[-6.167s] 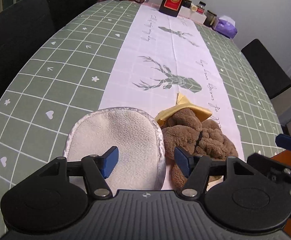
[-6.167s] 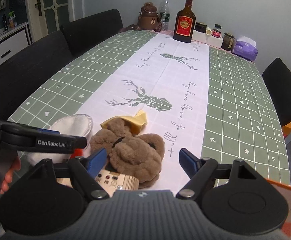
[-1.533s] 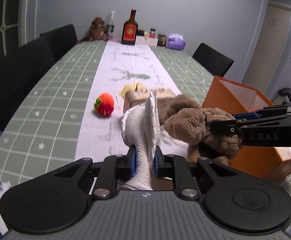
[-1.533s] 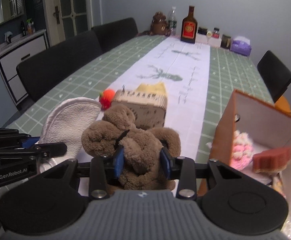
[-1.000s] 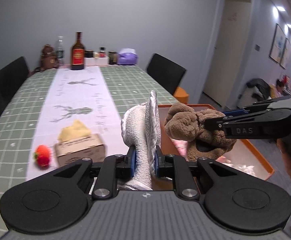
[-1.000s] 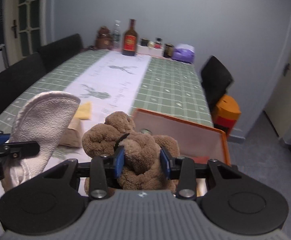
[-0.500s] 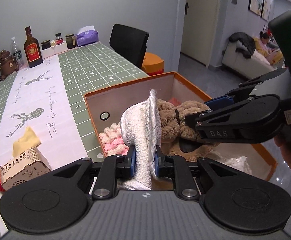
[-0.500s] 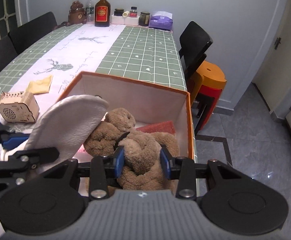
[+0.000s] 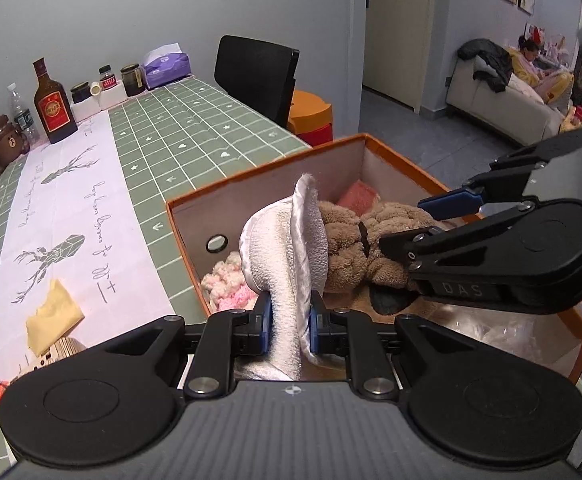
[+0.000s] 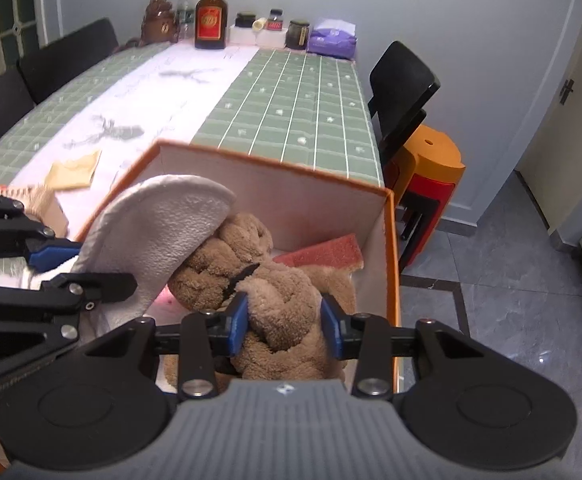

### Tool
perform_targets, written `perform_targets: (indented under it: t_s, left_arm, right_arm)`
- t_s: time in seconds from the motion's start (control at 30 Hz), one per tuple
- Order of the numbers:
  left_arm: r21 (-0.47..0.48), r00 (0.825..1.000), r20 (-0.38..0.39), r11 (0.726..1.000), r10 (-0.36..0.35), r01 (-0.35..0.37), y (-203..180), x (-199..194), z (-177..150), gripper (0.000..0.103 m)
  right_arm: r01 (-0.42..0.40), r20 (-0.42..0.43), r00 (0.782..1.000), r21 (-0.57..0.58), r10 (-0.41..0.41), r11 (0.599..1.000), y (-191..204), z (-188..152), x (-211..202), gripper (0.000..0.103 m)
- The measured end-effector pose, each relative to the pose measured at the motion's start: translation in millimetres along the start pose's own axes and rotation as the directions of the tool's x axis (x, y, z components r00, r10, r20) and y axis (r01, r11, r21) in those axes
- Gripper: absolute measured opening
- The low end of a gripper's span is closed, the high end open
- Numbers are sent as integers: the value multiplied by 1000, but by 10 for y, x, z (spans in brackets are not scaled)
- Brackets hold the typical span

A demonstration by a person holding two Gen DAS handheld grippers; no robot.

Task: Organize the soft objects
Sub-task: 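Lower the pad and plush toy into the box and open both tools, then withdraw both tools up out of the orange box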

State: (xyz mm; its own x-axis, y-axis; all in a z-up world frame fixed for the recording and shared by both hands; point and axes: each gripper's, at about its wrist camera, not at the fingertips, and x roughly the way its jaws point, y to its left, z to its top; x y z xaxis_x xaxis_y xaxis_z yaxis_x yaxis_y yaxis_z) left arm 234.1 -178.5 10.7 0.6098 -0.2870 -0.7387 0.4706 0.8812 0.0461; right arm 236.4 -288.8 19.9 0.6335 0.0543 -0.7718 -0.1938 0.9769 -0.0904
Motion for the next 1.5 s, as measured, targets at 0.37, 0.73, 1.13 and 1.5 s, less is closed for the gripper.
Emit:
perform_targets:
  t_s: [0.37,0.73,1.13,1.5]
  left_arm:
    - [43,991,-106,996,-77,82,-35,-93,-34,20]
    - [132,957,-281,985,-72,113,-245,229,-216,20]
    - [128,971,-227,987,-69,100,-205,87,-207,48]
    - [15,995,72,997,-72,71,-2,-562,-454,59]
  right_arm:
    - [-52,-59,997,-47,49,998,62,-71,-200,27]
    - [-46,-113,993,-59,39,997,97,-282,-104,28]
    - [-25,-104,994,-51,20,998,91,-333,-168,33]
    - [32,13,999,-94,-31,995,375,-407,-533,65]
